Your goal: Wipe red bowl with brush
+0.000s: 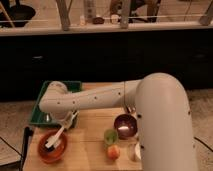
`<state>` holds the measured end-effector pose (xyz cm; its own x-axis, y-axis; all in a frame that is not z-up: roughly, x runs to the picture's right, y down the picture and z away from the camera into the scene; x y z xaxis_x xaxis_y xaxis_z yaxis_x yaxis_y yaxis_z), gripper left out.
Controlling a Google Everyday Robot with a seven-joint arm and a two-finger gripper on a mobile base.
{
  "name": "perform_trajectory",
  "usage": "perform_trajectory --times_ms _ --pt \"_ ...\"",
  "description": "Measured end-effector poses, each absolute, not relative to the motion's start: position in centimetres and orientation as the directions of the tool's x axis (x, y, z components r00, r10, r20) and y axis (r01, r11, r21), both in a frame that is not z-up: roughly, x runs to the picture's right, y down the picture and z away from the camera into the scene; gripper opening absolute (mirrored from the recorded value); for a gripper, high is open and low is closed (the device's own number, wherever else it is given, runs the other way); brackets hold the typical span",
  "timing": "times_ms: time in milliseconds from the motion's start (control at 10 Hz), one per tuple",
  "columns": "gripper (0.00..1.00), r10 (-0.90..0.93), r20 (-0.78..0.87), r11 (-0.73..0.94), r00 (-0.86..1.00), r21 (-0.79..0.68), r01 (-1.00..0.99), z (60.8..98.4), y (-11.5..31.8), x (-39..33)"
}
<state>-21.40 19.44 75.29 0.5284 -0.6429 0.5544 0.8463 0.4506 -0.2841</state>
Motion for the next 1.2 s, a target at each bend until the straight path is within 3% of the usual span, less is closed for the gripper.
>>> perform_trajectory --times_ms 500,900,1200 --pt "0.0 -0.661 0.594 0.376 0.459 -0.267 0.887 75.2 21.4 -22.5" --pt "0.0 -0.654 0.554 0.421 0.515 -0.298 0.857 75.1 20.0 -18.9" --pt "0.0 -0.661 0.536 0.431 0.525 -0.301 0.85 76.1 18.1 -20.1"
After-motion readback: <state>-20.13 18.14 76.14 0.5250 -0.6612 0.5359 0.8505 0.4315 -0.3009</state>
